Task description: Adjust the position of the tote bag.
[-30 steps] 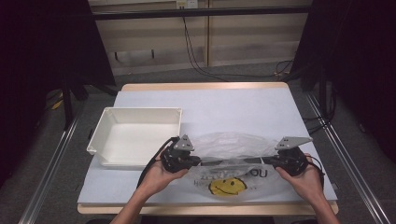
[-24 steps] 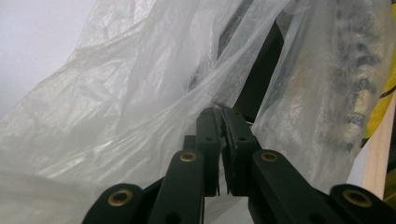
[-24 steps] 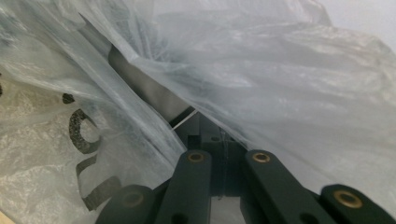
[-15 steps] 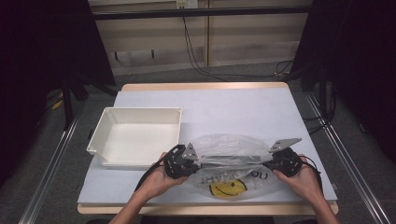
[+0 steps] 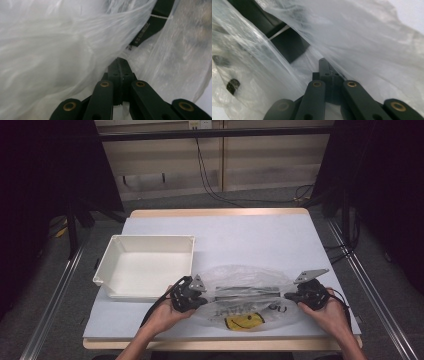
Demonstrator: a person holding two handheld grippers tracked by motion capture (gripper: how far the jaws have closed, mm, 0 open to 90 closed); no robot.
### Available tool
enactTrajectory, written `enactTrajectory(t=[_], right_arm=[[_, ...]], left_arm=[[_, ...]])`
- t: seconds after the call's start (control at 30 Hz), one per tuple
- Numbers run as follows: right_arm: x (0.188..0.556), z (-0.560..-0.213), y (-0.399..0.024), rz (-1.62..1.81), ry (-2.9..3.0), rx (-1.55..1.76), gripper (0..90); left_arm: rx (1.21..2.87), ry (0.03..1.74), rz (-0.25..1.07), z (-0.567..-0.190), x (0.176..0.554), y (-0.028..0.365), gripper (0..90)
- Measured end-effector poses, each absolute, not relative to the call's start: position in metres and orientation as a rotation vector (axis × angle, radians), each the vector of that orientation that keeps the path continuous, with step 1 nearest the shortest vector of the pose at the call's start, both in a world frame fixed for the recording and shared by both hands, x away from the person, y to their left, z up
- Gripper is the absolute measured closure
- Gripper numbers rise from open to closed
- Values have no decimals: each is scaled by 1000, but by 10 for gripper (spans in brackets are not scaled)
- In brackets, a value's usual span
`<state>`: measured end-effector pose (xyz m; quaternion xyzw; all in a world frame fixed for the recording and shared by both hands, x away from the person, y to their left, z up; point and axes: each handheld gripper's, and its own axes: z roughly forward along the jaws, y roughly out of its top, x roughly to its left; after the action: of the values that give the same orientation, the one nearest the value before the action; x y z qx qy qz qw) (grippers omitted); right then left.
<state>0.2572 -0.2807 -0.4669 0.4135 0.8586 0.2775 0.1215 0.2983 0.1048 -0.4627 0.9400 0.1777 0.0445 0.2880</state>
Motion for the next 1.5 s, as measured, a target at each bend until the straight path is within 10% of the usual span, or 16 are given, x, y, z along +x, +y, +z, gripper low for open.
enactTrajectory(t=[1.5], right_arm=[[248,-467,-308,747,2406,1270,900]], left_arm=[[2459,541,95,-465,279,153,900]])
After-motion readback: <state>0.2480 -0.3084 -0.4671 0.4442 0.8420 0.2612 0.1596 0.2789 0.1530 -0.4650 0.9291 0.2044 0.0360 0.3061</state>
